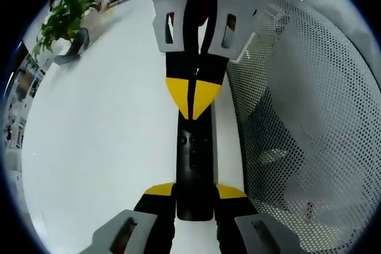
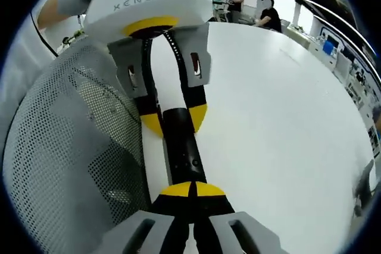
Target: Press the specified remote control buttons in sequence, fully releasing each button before pressing the next.
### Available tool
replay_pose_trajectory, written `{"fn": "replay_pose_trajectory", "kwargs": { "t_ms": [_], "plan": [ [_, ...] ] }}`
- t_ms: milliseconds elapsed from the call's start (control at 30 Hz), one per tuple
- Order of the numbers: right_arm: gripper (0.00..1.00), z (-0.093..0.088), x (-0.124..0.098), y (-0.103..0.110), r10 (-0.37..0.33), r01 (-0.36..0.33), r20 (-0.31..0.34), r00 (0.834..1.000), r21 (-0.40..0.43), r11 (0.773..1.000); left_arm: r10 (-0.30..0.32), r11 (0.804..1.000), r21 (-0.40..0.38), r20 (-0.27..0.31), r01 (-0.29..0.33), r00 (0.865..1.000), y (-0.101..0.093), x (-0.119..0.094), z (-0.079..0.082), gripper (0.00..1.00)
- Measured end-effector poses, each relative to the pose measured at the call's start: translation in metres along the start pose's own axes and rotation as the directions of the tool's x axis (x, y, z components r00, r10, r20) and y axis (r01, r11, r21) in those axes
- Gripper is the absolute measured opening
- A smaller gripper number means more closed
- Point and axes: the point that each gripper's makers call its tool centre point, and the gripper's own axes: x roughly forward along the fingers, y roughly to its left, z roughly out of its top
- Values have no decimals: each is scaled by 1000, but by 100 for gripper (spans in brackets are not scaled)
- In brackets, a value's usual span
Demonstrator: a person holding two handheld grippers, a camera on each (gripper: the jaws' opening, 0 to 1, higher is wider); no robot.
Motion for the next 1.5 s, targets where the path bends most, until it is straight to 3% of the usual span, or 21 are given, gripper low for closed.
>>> {"fn": "replay_pose_trajectory", "kwargs": {
  "t_ms": [100,300,400,467,567,667,733,767,833,900,1033,1133,1233,1333,1467,1500],
  "plan": [
    [0,1,2,0,-26,24,-29,999,-88,996,2,1000,-12,9,-1,1000,0,0,0,24],
    [0,5,3,2,-79,83,38,996,-106,991,14,999,-32,39,-13,999,0,0,1,24],
    [0,6,2,1,-62,67,75,995,-68,995,18,999,-38,49,-16,999,0,0,1,24],
    [0,10,0,0,-47,46,94,994,5,999,19,999,-40,59,-17,998,0,0,0,24],
    [0,21,-4,-1,-34,32,131,991,14,999,20,999,-46,73,-16,997,1,0,0,24],
    [0,19,3,5,2,-1,97,995,-8,1000,18,999,-49,78,-15,997,1,0,0,24],
    [0,9,10,6,-6,8,41,999,-50,999,18,999,-50,79,-14,997,1,0,0,24],
    [0,16,6,6,-1,4,75,997,-48,999,18,999,-49,79,-14,997,1,0,1,24],
    [0,15,7,6,-1,4,65,998,-56,998,18,999,-52,78,-14,997,1,0,1,24],
    [0,14,8,7,-1,5,34,999,-127,992,16,999,-48,72,-13,997,1,0,1,24],
    [0,16,9,6,8,-9,-6,1000,-131,991,13,999,-44,60,-10,998,1,0,1,24],
    [0,13,8,5,23,-23,2,1000,-146,989,13,999,-46,59,-11,998,1,0,1,24],
    [0,13,3,7,59,-52,58,997,-121,991,20,998,-54,63,-16,998,1,0,1,24],
    [0,13,-3,3,49,-42,64,997,-109,993,21,998,-57,58,-18,998,1,0,1,24],
    [10,10,2,5,62,-58,33,998,-95,994,22,998,-58,43,-19,999,1,1,1,24],
    [8,10,3,5,58,-55,14,998,-152,987,22,998,-56,41,-19,999,1,1,1,24]
  ]
}}
